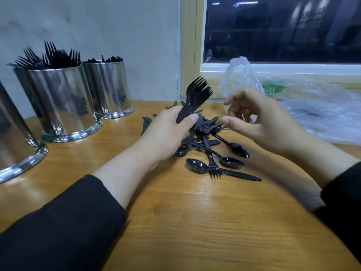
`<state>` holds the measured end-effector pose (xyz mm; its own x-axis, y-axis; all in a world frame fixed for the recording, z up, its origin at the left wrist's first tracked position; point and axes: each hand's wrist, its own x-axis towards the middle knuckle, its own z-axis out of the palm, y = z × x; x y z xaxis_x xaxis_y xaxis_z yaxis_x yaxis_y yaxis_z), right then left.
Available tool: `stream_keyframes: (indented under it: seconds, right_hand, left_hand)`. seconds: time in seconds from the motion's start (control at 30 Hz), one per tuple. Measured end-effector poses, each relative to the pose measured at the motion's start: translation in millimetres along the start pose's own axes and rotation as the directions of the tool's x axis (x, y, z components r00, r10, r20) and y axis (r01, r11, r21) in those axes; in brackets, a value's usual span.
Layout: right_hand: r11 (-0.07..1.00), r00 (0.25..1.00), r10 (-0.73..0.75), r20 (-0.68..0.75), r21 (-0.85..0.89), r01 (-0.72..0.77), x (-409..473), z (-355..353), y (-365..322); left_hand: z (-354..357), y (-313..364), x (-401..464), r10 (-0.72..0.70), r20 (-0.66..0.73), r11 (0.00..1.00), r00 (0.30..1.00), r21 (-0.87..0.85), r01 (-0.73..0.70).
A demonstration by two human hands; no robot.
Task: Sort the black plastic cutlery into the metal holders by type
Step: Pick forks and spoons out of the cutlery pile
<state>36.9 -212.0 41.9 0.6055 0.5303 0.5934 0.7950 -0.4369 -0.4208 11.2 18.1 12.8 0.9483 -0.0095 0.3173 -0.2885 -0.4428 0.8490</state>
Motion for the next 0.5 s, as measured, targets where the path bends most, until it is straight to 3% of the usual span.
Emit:
stream_keyframes:
  seconds: [0.1, 0.23, 0.33, 0.5]
  right_hand:
    - [0.998, 0.977, -0.061, 0.205, -0.021, 0.067, -3, 3, -6]
    - [0.983, 0.857, -0.083, 0.508, -0.102, 0.156, -5, 13, -14]
    - [0.96, 0.826, -0.046, 0.561, -0.203, 0.191, -6, 19, -12]
    - [0.929, 0.839, -0.087, 0.536, -0.261, 0.263, -6, 24, -7]
  left_hand:
    - [-3, -1, 2, -0.022, -0.049, 0.999, 0.999, -0.03, 0.021]
    - [-4, -2, 2, -0.032, -0.092, 0.998, 0.995, -0.054, 0.027]
    - [-3, -1, 1, -0.025, -0.092, 0.998, 0.995, -0.055, 0.02]
    - [-5, 2, 0, -0.011, -0.109, 0.996, 0.994, -0.087, 0.001]
